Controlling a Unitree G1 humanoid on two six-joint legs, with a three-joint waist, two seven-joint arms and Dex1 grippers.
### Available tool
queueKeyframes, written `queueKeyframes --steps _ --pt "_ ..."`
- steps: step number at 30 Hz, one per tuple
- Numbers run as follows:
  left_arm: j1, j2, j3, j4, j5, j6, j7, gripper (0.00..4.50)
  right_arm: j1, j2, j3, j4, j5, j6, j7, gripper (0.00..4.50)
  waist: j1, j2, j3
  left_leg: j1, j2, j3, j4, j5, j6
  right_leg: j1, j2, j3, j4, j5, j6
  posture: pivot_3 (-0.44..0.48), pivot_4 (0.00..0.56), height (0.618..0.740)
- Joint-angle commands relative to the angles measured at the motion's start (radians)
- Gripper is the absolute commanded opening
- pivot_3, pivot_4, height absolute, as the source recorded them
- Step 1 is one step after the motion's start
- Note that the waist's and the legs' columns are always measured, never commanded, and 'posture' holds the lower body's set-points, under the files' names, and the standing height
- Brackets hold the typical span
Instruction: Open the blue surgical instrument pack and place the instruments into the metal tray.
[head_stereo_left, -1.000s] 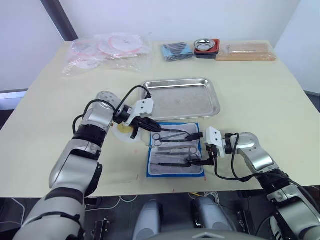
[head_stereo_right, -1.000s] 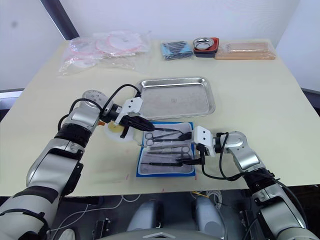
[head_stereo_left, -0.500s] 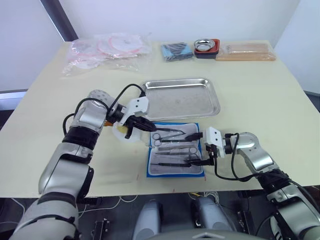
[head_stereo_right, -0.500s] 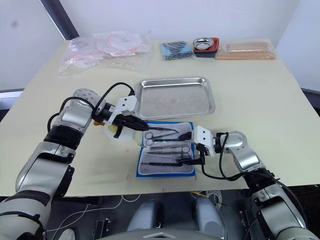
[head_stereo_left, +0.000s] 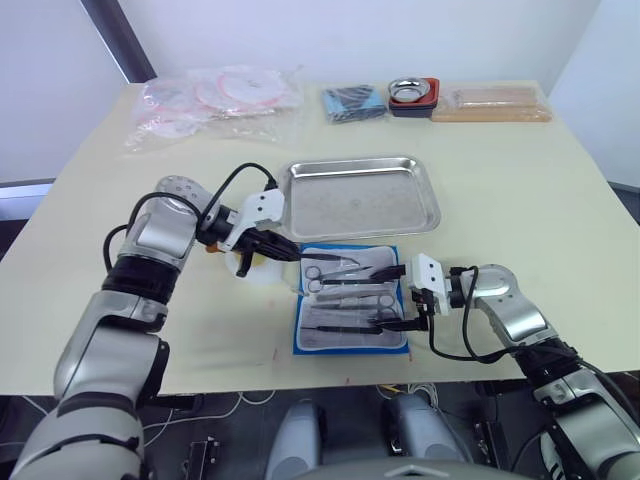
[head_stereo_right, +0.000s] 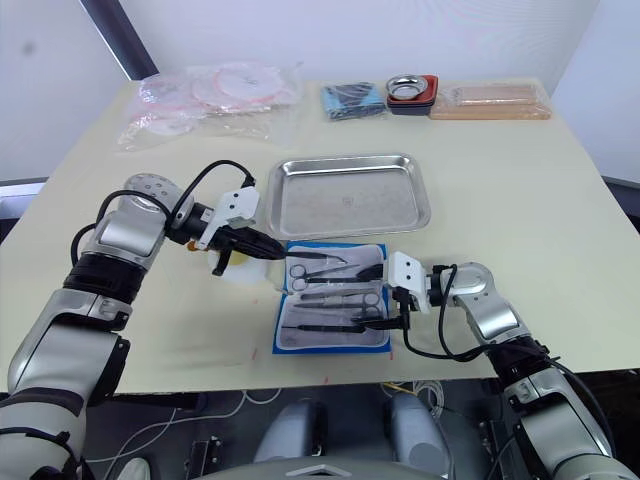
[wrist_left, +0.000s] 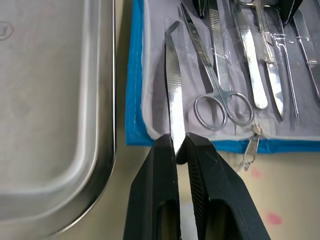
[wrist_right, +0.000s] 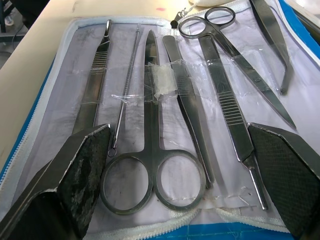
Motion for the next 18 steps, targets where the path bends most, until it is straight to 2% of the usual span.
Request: queueKeyframes --steps 1,18 --pt "-0.009 0.032 0.043 -0.035 -0.030 0.006 -0.025 0.04 0.042 -0.007 0.057 0.084 -0.089 0.043 -0.028 4.50 0.000 0.000 0.000 0.000 0.000 0.000 0.000 0.000 0.000 0.000 0.000 0.000 0.000 0.000 0.000 0.000 0.150 0.740" --pt "0.017 0.107 0.064 -0.053 -0.081 0.025 -0.040 0.04 0.038 0.000 0.056 0.095 -0.090 0.035 -0.030 4.50 -0.001 0.000 0.000 0.000 0.000 0.000 0.000 0.000 0.000 0.000 0.000 0.000 0.000 0.000 0.000 0.000 0.150 0.740"
